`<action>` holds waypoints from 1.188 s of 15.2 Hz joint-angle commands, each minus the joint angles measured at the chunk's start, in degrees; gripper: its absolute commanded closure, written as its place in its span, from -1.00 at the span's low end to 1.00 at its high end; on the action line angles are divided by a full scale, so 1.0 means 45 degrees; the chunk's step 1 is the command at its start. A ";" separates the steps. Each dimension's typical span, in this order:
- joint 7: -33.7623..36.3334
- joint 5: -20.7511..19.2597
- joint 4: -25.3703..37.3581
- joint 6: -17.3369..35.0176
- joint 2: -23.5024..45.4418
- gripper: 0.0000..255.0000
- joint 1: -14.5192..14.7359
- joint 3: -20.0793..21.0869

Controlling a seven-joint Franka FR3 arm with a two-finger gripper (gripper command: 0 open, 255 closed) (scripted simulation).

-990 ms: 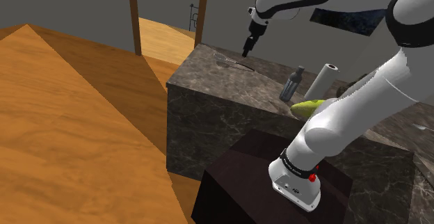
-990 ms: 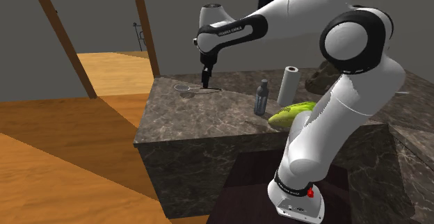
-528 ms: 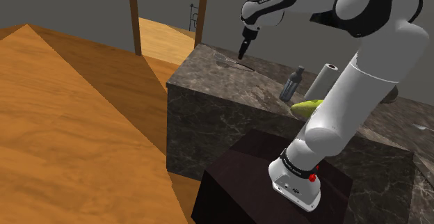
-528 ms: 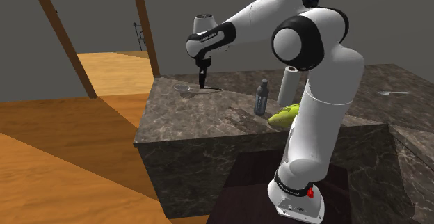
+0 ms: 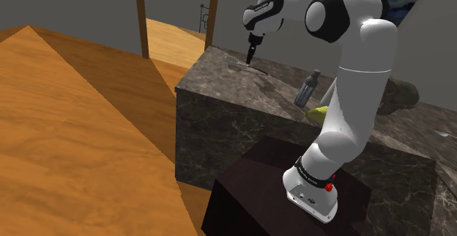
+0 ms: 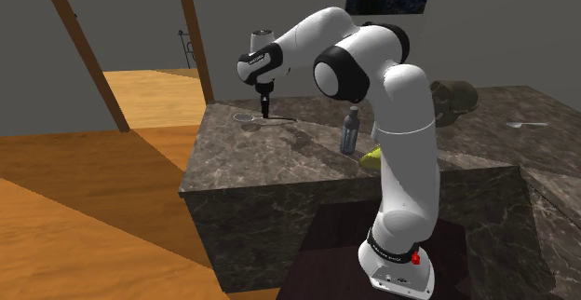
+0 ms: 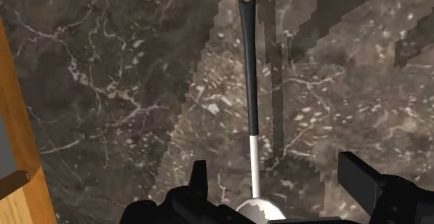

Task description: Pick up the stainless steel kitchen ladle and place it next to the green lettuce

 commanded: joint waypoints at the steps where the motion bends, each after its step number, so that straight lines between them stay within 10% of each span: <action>1: -0.0251 0.0212 0.0249 0.0182 0.0475 -1.00 -0.0153 0.0116; 15: -0.0486 0.0593 0.0066 0.0992 0.1159 -1.00 -0.0351 0.0318; 16: -0.0486 0.0593 0.0066 0.0992 0.1159 1.00 -0.0351 0.0318; 18: -0.0486 0.0593 0.0066 0.0992 0.1159 1.00 -0.0351 0.0318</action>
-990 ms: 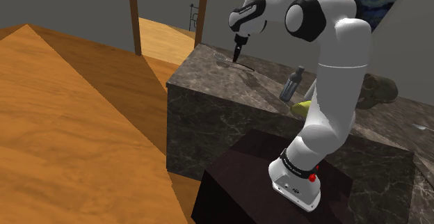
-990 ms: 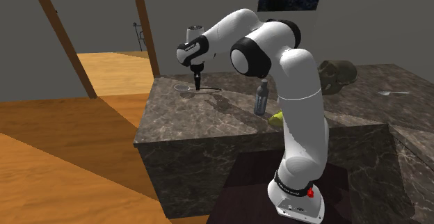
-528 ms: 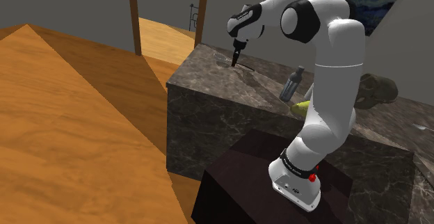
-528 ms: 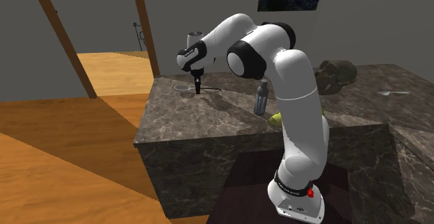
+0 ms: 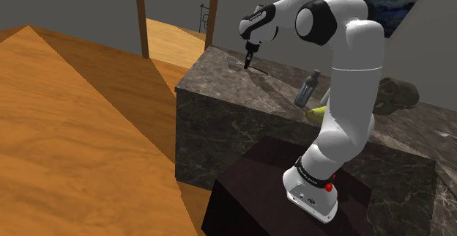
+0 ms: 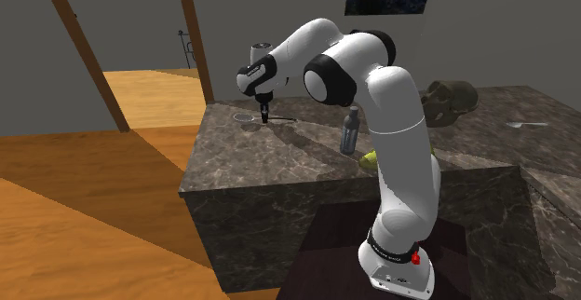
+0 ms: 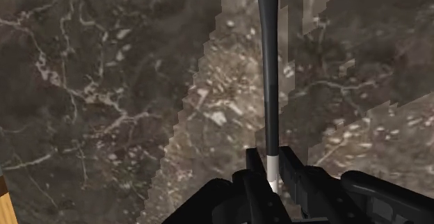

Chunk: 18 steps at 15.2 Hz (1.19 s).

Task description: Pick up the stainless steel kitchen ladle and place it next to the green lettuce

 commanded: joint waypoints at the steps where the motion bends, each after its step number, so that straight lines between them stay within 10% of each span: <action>1: 0.0000 0.0000 0.0000 0.0000 0.0000 1.00 0.0000 0.0000; 18: 0.0286 -0.0505 0.0763 -0.1529 -0.0840 1.00 0.0173 -0.0274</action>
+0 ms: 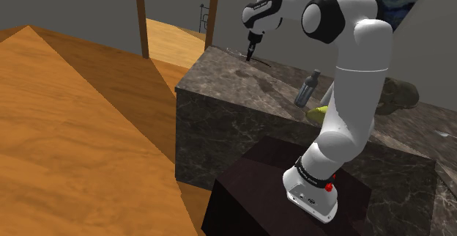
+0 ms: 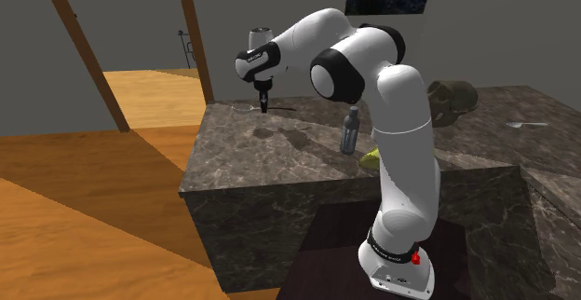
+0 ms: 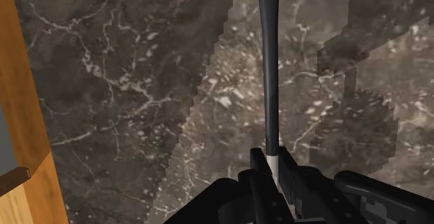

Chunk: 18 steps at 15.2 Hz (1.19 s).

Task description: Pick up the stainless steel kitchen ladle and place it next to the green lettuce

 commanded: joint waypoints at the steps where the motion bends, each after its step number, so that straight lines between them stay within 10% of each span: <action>1: 0.0052 -0.0087 0.0150 -0.0284 -0.0144 1.00 0.0030 -0.0041; 18: 0.0294 -0.0526 0.2166 -0.2910 -0.0832 1.00 0.0056 -0.0253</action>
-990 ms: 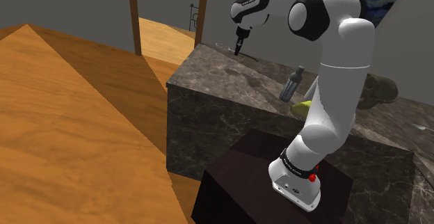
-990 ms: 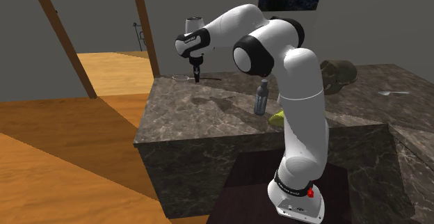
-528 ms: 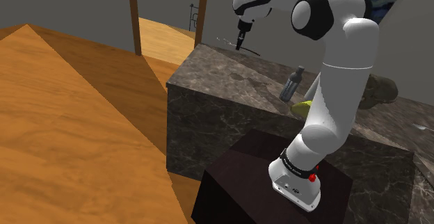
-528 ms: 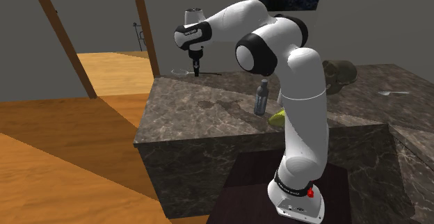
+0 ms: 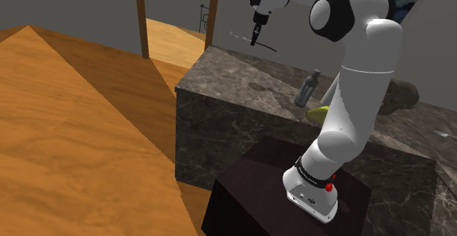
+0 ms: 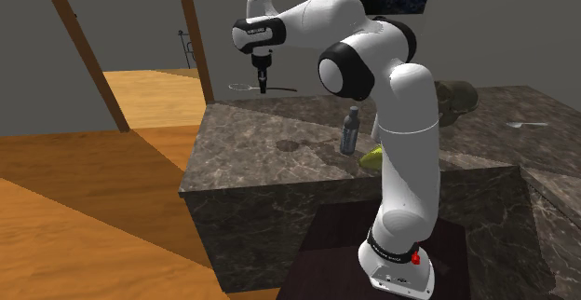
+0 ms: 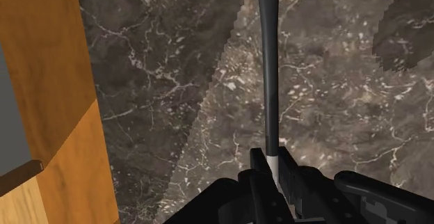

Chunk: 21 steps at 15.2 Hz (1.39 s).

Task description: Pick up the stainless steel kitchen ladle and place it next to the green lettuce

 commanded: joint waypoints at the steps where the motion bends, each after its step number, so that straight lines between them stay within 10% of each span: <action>1: 0.0045 -0.0031 0.0303 -0.0333 -0.0031 1.00 0.0006 -0.0007; 11: 0.0062 -0.0049 0.1905 -0.1909 -0.0014 1.00 -0.0129 -0.0060; 21: 0.1241 -0.3081 -0.4895 -0.0417 -0.5996 1.00 0.0790 -0.0142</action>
